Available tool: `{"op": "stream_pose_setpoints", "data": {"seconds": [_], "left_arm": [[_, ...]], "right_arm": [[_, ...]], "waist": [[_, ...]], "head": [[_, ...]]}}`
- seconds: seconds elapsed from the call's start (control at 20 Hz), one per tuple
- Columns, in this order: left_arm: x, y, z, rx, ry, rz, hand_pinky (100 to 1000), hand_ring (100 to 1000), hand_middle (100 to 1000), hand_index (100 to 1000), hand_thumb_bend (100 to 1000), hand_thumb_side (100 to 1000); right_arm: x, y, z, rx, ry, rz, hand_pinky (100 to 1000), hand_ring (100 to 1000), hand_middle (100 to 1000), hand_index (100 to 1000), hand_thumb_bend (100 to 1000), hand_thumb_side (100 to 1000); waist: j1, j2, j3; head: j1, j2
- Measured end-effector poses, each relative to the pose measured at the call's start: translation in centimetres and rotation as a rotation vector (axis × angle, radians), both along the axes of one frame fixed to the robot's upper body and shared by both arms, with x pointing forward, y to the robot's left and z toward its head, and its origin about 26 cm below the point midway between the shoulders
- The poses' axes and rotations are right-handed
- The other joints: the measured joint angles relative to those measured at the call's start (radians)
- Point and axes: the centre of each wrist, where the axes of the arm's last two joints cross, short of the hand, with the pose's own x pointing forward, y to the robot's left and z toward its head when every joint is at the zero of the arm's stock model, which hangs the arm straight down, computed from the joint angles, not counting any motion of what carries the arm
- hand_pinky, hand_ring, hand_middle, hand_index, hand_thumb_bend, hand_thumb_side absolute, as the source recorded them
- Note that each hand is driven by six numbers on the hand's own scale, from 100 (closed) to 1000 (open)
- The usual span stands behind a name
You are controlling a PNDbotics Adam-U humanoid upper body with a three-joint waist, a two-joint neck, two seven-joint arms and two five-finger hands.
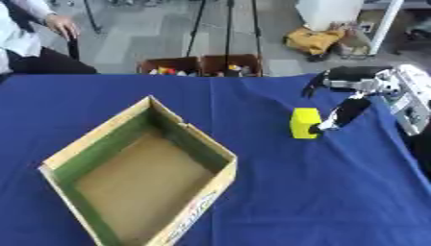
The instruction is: Pick up objects on the table and place them in the box.
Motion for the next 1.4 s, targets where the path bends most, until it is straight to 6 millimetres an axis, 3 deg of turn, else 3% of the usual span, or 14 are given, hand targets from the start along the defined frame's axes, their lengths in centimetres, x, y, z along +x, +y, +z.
{"op": "stream_pose_setpoints", "data": {"seconds": [0.9,1.2,1.4], "left_arm": [[0.0,-0.1,-0.1,0.002,-0.002,-0.001,716,679,848,947,100,992],[0.0,-0.3,-0.2,-0.001,-0.001,-0.001,716,679,849,947,100,991],[0.0,-0.3,-0.2,0.0,0.0,-0.001,716,679,849,947,100,990]], "right_arm": [[0.6,-0.2,-1.9,-0.045,0.032,-0.037,845,879,763,866,524,469],[0.7,-0.4,-2.2,-0.043,0.024,-0.046,842,868,711,850,490,463],[0.7,-0.4,-2.2,-0.033,0.014,-0.052,833,851,650,826,405,414]], "waist": [[0.0,0.002,0.012],[0.0,0.007,0.012],[0.0,0.008,0.013]], "head": [[-0.013,-0.002],[-0.017,-0.01],[-0.018,-0.011]]}}
